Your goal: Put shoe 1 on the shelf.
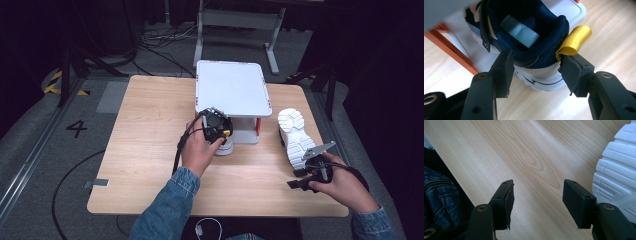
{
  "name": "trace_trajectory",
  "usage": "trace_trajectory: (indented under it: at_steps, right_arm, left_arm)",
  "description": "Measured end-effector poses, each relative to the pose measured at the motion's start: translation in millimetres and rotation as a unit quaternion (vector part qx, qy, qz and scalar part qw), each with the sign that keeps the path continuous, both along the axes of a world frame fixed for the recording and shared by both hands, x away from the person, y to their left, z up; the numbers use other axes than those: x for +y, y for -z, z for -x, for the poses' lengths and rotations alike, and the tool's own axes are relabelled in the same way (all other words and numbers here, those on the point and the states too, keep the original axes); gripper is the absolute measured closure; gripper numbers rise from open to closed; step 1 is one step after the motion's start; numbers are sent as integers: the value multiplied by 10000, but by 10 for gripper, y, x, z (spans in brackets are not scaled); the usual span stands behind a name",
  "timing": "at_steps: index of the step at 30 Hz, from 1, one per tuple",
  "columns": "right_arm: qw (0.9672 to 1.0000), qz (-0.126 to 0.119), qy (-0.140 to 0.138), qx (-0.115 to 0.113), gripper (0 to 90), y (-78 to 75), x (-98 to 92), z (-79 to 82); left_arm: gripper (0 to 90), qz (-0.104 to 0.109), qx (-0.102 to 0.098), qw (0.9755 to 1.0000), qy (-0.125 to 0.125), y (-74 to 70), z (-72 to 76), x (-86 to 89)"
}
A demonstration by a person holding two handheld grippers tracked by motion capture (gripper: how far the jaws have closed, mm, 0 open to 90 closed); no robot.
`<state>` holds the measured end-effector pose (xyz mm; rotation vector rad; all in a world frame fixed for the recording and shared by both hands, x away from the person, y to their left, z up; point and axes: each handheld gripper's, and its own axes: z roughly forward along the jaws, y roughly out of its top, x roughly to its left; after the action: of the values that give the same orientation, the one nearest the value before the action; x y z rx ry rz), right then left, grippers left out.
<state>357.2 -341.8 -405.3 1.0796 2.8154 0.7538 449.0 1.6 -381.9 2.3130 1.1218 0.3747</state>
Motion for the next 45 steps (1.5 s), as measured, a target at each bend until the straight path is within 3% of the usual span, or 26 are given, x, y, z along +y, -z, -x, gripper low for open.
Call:
trace_trajectory:
  at_steps: [1, 3, 7, 9, 12, 14, 17, 20, 22, 24, 26, 27, 28, 32, 36, 39, 40, 41, 45]
  right_arm:
    - [10000, 0, 1, 5, 434, 2, 1, -6]
    - [10000, 2, -11, 10, 436, 10, 1, -16]
    - [10000, -2, 10, -5, 437, -3, -10, -12]
    - [10000, -3, 12, -26, 437, -13, -10, -9]
    - [10000, -19, -13, -35, 441, -20, -1, 3]
    - [10000, -5, -13, -33, 443, -18, 3, 11]
    - [10000, -2, -18, -47, 445, -21, -3, 34]
    - [10000, -16, 27, -56, 445, -30, -39, 54]
    - [10000, -11, 61, -64, 445, -27, -64, 59]
    - [9999, -5, 97, -44, 445, -14, -75, 65]
    - [9999, 1, 103, -26, 445, -5, -78, 68]
    - [9999, 17, 119, 1, 445, 11, -82, 77]
    - [9999, 18, 127, 6, 445, 13, -84, 81]
    - [9999, 20, 160, 10, 445, 17, -97, 93]
    - [9999, 18, 170, 16, 444, 24, -114, 108]
    - [9998, 13, 194, 3, 442, 23, -114, 116]
    - [9998, 5, 199, 7, 441, 22, -112, 118]
    - [9998, -7, 194, 10, 440, 21, -111, 119]
    - [9998, -66, 167, 14, 439, 7, -109, 112]
  left_arm:
    - [448, 12, -67, 10000, -11, 15, -9, 2]
    - [450, -70, 12, 10000, 12, 29, -19, 18]
    - [456, 179, 64, 9998, 98, -75, 75, 57]
    - [480, 235, 122, 9993, 261, -115, 149, 22]
    - [574, 279, 379, 9952, 859, -49, 226, -140]
    - [587, 310, 331, 9938, 1012, 30, 207, -219]
    - [603, 19, 99, 9928, 1193, 162, 127, -261]
    - [636, 137, 25, 9915, 1293, 239, 53, -198]
    - [640, -221, -174, 9935, 1103, 241, 24, -176]
    - [623, -327, -314, 9948, 910, 263, -19, -159]
    - [619, -303, -390, 9952, 842, 292, -56, -151]
    - [600, -293, -606, 9941, 846, 333, -86, -150]
    - [597, -291, -672, 9938, 842, 340, -92, -154]
    - [513, -245, -821, 9927, 855, 363, -120, -164]
    - [428, -244, -1241, 9891, 753, 425, -152, -156]
    - [347, 122, -1703, 9820, 802, 514, -204, -123]
    - [323, 183, -1712, 9817, 813, 520, -208, -122]
    - [315, 203, -1675, 9824, 801, 515, -204, -124]
    - [276, 198, -1140, 9911, 662, 429, -150, -107]
